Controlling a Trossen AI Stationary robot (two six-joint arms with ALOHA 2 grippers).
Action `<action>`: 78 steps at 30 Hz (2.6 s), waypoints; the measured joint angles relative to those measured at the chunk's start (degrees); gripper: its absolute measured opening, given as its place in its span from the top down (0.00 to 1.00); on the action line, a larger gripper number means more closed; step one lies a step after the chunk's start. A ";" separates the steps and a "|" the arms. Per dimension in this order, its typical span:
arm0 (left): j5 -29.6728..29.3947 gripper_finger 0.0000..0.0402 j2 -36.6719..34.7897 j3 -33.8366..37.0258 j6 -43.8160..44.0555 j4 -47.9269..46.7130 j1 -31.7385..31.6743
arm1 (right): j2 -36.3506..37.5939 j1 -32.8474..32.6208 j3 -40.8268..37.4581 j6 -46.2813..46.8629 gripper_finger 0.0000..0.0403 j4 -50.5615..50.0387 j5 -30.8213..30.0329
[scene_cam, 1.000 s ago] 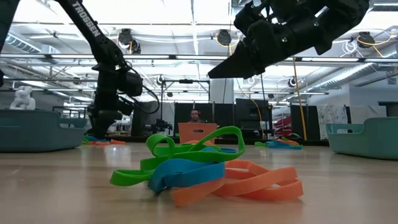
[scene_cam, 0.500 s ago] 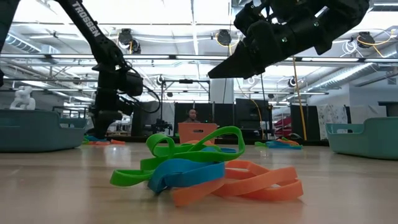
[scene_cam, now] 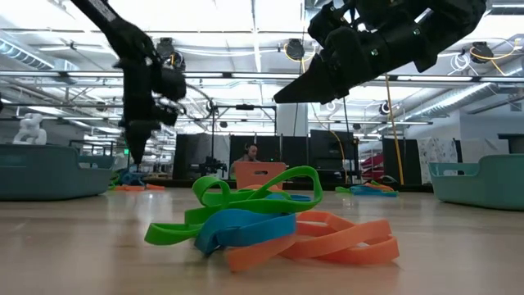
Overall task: Sort rubber bands into baskets
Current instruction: Put the blue rubber band into the blue bin
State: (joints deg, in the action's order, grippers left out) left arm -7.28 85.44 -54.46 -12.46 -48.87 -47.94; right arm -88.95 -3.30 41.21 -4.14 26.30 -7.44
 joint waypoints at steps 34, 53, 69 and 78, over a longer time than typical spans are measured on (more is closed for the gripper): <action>4.10 1.00 -19.66 1.42 53.98 -21.93 47.67 | 0.00 -0.16 0.02 1.13 0.96 1.83 0.02; -1.17 1.00 -10.46 1.42 59.60 -24.12 53.80 | 0.03 -0.18 0.09 5.82 0.96 -5.69 0.07; -5.23 0.85 -6.55 1.42 53.87 -26.02 55.00 | 8.94 -1.87 5.16 12.44 0.96 -28.07 0.13; -3.72 0.67 -6.59 1.42 53.65 -27.30 55.10 | 8.92 -2.24 5.16 12.50 0.96 -28.29 0.07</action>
State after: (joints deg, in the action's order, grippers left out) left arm -11.01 78.85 -53.04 41.19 -76.18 7.16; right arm -80.03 -5.54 46.37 8.36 -1.98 -7.38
